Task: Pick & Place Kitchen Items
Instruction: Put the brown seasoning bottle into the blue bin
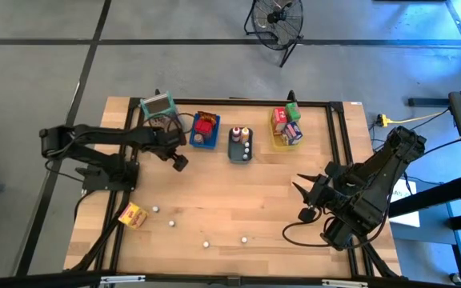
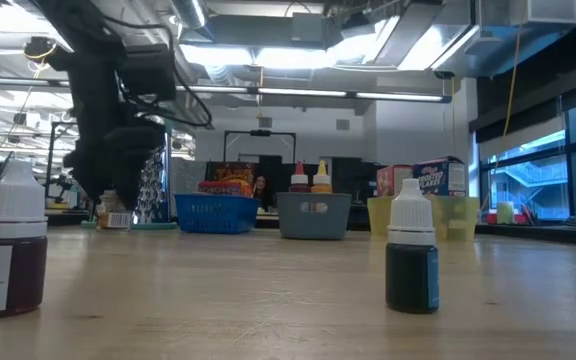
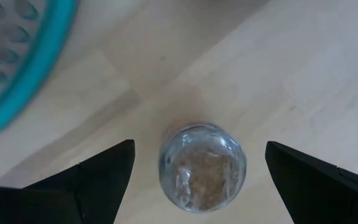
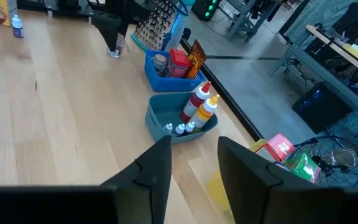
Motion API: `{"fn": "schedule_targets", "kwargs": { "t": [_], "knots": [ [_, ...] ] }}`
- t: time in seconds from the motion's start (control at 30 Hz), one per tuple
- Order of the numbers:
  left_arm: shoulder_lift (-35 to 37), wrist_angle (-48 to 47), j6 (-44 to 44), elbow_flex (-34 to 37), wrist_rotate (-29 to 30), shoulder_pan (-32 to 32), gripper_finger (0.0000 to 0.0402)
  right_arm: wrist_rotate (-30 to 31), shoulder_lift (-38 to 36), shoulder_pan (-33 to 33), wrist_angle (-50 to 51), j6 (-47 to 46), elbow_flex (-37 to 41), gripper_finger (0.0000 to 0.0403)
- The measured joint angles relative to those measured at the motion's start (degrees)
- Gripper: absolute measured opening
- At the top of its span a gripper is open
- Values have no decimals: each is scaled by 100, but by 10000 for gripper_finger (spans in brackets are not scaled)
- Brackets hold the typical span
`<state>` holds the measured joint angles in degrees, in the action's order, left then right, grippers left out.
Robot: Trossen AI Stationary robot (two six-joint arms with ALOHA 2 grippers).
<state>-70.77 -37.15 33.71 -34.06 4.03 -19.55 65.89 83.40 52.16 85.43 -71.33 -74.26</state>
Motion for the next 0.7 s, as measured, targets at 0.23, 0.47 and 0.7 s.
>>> {"fn": "schedule_targets", "kwargs": {
  "t": [0.23,0.47,0.7],
  "knots": [
    [-227,-11,90,0,-201,-10,357,-11,4,-2,-11,0,0,133],
    [-380,18,60,0,-113,-52,339,-9,4,-2,-39,2,0,133],
    [-460,352,63,0,-71,-52,315,-9,4,-2,-42,2,0,133]
  ]
}}
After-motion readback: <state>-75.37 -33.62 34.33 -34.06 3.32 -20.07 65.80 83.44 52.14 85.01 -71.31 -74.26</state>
